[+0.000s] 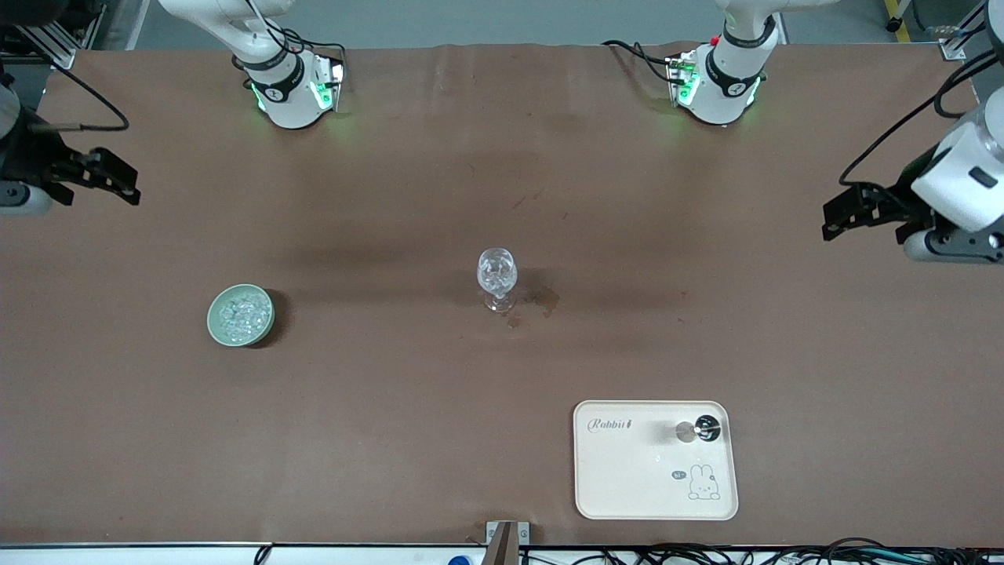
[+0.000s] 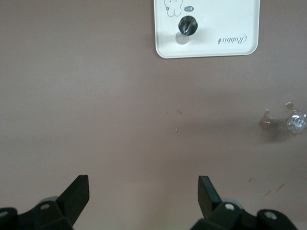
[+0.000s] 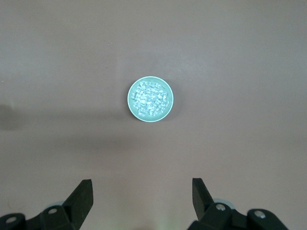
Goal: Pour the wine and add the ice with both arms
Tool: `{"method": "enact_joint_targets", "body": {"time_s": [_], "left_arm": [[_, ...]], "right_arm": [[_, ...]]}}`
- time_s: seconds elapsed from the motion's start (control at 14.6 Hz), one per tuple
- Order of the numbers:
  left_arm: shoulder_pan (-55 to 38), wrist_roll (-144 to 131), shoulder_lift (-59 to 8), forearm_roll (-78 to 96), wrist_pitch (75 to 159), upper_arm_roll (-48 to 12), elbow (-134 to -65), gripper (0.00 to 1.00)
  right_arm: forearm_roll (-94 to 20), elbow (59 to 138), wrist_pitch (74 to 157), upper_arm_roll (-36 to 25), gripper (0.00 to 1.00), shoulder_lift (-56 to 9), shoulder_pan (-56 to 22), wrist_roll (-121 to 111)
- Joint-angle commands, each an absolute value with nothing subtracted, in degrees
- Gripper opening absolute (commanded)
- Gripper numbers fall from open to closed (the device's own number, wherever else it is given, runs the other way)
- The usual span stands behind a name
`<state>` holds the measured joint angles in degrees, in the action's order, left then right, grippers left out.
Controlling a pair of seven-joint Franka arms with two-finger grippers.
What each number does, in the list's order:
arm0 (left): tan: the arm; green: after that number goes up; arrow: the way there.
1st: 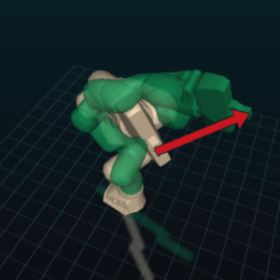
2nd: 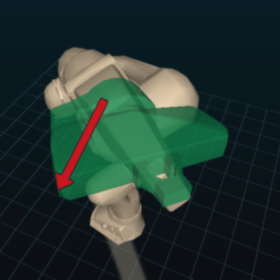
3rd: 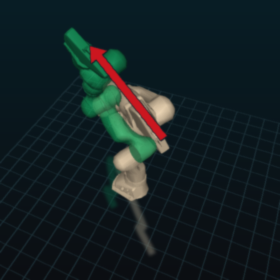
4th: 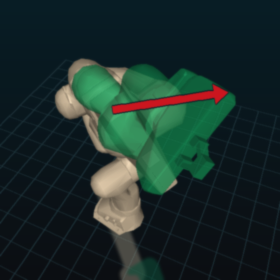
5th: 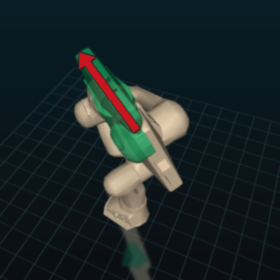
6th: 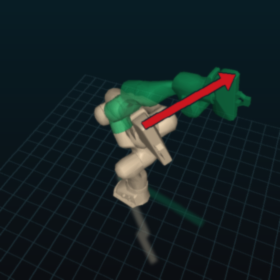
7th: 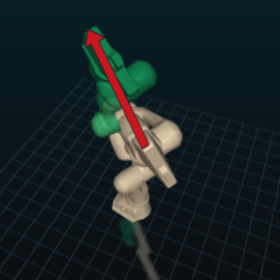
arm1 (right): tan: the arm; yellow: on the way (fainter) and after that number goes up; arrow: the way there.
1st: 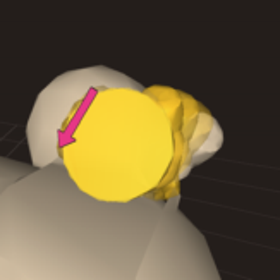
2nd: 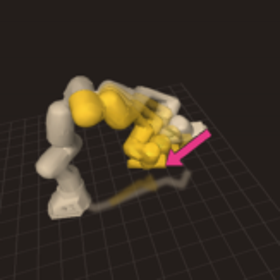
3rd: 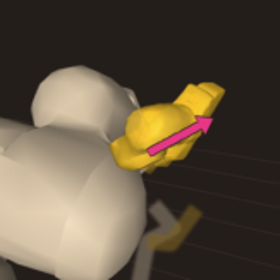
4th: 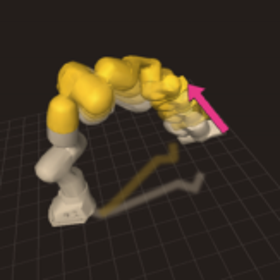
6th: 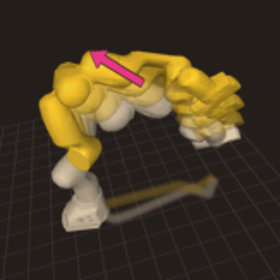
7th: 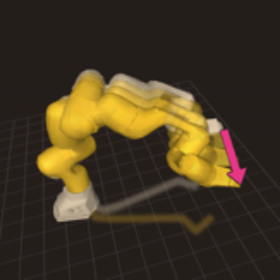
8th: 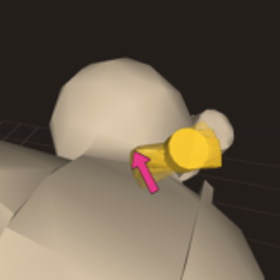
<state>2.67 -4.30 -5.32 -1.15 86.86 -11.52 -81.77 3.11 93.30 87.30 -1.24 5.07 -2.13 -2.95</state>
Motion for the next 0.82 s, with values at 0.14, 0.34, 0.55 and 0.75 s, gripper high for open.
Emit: {"method": "enact_joint_targets", "body": {"time_s": [0.14, 0.34, 0.55, 0.75], "left_arm": [[2.46, -3.34, 5.43, -1.06, 87.80, -10.81, -92.71, 1.00], [2.98, -3.34, 7.65, -0.62, 87.89, -10.90, -94.75, 1.00], [3.08, -3.08, 6.77, -0.70, 87.63, -10.81, -93.08, 1.00], [3.08, -3.34, 6.68, -0.62, 87.54, -10.81, -93.16, 1.00]], "right_arm": [[1.67, 86.32, 84.12, -1.05, 0.92, 4.31, -0.53, -7.21], [1.67, 85.17, 82.62, -1.14, 0.92, 3.43, -0.44, -10.09], [1.67, 85.78, 82.71, -1.23, 0.92, 2.90, -0.44, -11.69], [1.67, 87.54, 83.49, -1.23, 0.92, 2.90, -0.44, -11.87]]}}
